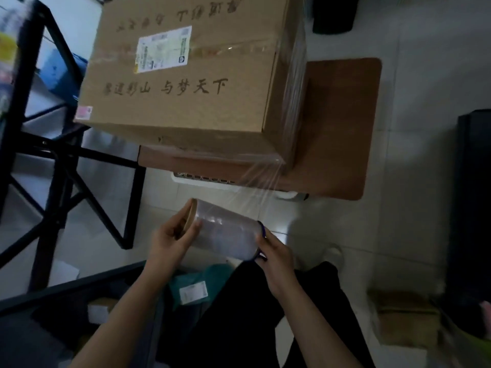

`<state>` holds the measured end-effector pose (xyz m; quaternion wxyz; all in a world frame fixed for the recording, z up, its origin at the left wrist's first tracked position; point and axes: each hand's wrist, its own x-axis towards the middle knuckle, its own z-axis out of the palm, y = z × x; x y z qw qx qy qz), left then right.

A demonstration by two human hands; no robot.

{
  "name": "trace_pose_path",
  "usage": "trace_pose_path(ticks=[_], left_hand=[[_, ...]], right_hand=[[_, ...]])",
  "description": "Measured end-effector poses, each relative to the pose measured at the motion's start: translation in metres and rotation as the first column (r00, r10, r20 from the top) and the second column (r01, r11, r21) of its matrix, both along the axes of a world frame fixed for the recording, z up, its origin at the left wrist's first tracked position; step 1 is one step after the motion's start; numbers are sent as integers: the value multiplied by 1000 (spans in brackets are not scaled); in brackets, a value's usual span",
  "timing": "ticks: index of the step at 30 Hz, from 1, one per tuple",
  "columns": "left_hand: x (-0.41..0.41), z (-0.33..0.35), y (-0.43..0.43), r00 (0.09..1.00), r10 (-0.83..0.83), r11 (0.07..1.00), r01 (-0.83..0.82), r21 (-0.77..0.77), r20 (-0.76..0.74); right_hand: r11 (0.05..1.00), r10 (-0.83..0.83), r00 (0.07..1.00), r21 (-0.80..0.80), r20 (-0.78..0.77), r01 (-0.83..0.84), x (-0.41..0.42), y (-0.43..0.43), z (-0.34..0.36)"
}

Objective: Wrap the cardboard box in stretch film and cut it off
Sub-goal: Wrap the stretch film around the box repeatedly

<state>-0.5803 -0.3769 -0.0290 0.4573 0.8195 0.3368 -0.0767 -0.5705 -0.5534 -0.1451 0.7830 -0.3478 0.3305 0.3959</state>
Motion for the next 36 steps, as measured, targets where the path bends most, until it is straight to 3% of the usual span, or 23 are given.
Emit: trace_pose_path(ticks=[4, 9, 17, 23, 29, 36], left_hand=[[14, -3, 29, 995, -101, 995, 101, 10, -17], [50, -12, 75, 954, -296, 954, 297, 33, -50], [115, -24, 161, 735, -669, 726, 678, 120, -105], [123, -22, 199, 668, -733, 660, 744, 107, -127], [119, -27, 230, 690, -723, 688, 722, 71, -12], [119, -25, 285, 489, -871, 491, 870, 54, 43]], right_hand=[[996, -78, 995, 39, -55, 80, -2, 24, -3], [977, -207, 976, -63, -75, 202, 3, 72, -10], [850, -527, 848, -47, -50, 525, 12, 168, -18], [756, -654, 754, -32, -53, 654, 3, 218, -13], [713, -700, 714, -60, 3, 699, -7, 258, -16], [588, -800, 595, -94, 81, 803, -18, 322, -17]])
